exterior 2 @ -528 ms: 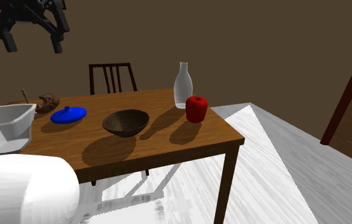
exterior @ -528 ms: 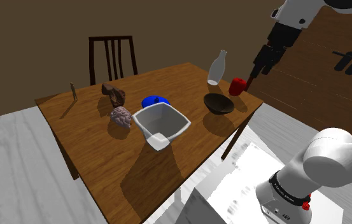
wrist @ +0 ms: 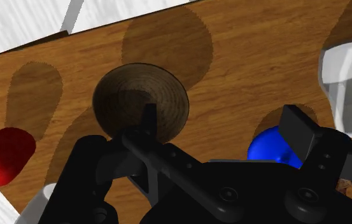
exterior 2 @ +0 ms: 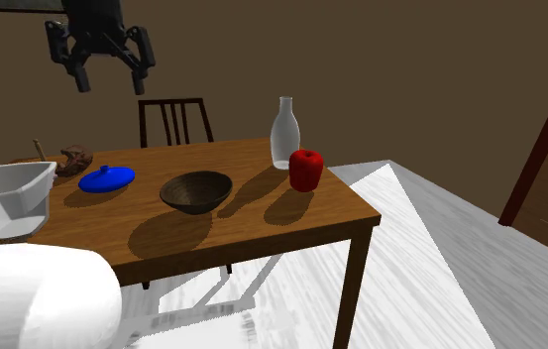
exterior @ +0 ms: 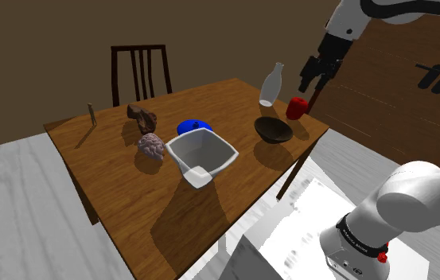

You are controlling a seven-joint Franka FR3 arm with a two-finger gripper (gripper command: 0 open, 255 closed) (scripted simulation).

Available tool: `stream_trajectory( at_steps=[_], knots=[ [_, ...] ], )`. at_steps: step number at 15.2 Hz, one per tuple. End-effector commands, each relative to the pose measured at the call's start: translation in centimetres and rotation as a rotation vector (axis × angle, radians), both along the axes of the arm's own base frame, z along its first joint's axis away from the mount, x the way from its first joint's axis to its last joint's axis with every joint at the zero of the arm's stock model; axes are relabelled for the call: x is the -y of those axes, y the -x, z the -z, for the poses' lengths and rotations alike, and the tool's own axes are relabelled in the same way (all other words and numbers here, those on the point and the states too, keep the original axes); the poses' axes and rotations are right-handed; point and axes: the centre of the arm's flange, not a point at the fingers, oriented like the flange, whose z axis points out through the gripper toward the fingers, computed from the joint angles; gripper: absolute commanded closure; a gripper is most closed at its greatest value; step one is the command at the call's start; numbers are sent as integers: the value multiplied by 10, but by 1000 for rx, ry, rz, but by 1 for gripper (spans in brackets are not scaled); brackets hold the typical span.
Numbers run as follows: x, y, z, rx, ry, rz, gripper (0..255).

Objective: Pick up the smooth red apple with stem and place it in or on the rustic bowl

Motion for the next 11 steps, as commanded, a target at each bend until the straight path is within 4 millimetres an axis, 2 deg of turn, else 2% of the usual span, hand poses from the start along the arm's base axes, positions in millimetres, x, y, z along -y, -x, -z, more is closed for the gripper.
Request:
stream_trajectory(
  at_steps=[1,11],
  knots=[
    [20,-16,4,-3,-2,42,0],
    [124,-89,43,-19,-11,250,0]
  ],
)
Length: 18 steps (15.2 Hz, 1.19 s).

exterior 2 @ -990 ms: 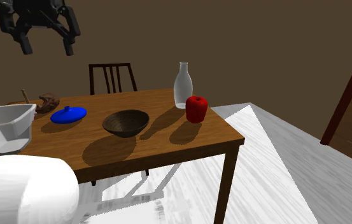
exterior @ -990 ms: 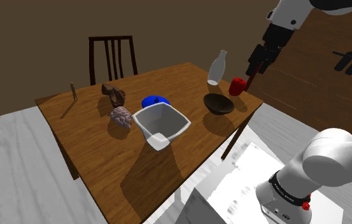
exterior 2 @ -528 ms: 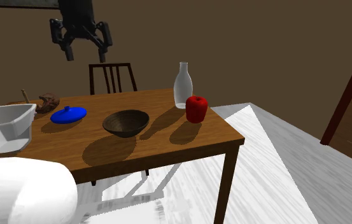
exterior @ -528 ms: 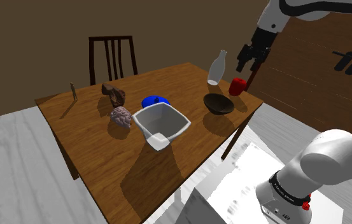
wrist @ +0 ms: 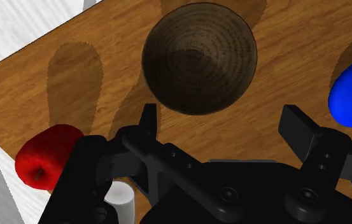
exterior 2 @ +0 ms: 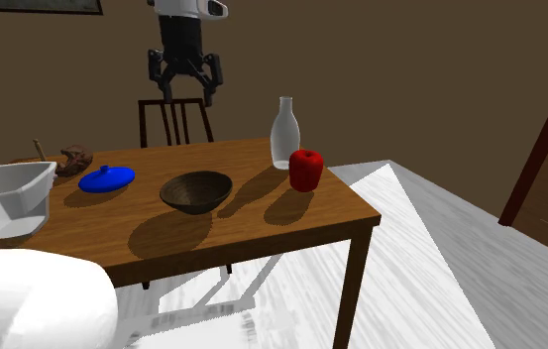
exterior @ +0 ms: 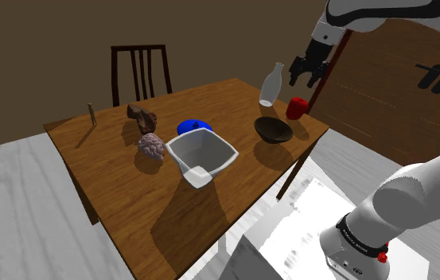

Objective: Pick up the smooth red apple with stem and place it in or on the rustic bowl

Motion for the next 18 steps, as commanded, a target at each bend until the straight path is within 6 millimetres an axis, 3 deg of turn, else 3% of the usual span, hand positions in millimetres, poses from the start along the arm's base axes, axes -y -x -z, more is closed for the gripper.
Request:
stream_trajectory(
  at_steps=[1,10,18],
  knots=[
    [20,-13,9,-3,-1,43,0],
    [125,-56,45,-18,-10,230,0],
    [224,-77,79,-31,-18,396,0]
  ],
)
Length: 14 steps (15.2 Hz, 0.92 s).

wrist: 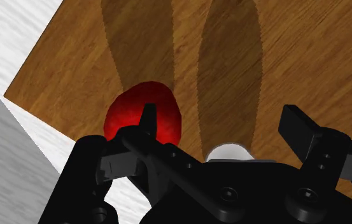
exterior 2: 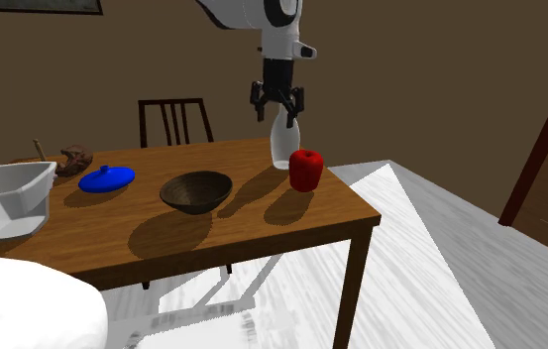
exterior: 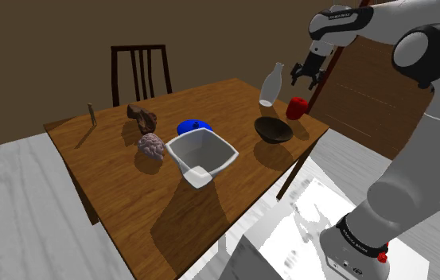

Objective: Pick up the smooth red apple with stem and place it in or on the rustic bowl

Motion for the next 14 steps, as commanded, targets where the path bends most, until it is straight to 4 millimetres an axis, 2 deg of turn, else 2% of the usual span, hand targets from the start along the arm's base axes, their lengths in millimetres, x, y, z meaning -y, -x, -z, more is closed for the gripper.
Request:
stream_trajectory(
  at_steps=[1,7,14],
  knots=[
    [26,-1,10,-3,-1,42,0],
    [100,-4,36,-12,-7,165,0],
    [98,-5,73,-12,-7,165,0]
  ],
)
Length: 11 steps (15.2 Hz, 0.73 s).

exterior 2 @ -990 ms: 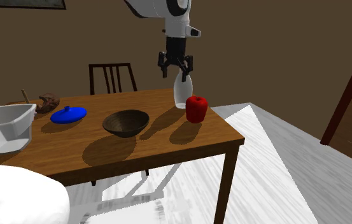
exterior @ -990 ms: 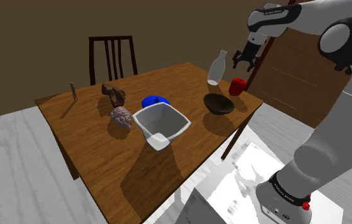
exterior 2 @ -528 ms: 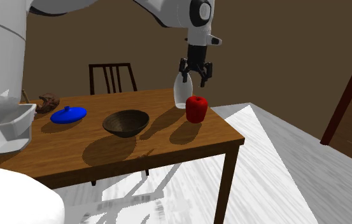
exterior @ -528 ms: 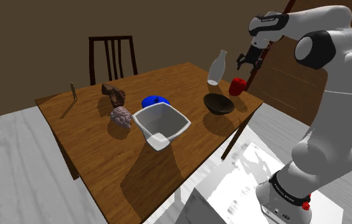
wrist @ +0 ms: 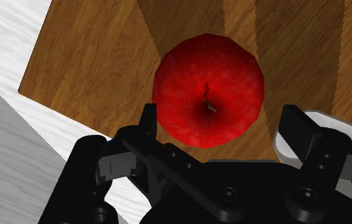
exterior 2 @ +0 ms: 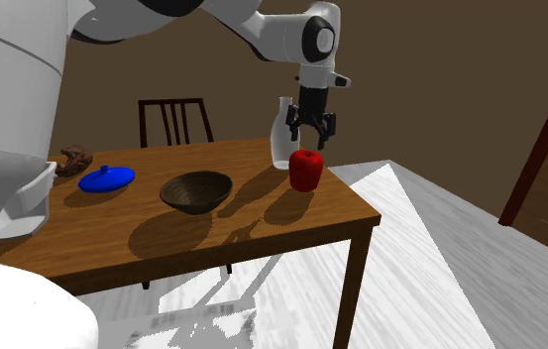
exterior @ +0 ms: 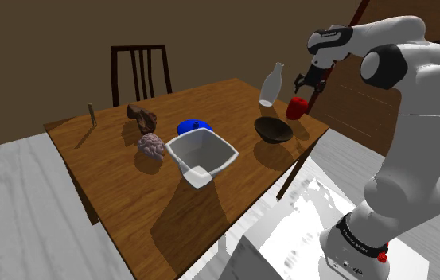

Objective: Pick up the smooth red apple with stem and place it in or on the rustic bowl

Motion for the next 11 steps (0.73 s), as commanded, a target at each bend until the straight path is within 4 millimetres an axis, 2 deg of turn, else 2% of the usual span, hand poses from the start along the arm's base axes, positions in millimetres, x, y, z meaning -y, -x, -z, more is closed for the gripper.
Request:
stream_trajectory(
  at_steps=[1,9,10,11],
  knots=[
    [0,0,8,0,0,0,0],
    [0,0,8,0,0,0,0],
    [0,0,8,0,0,0,255],
    [0,0,8,0,0,0,255]
  ],
)
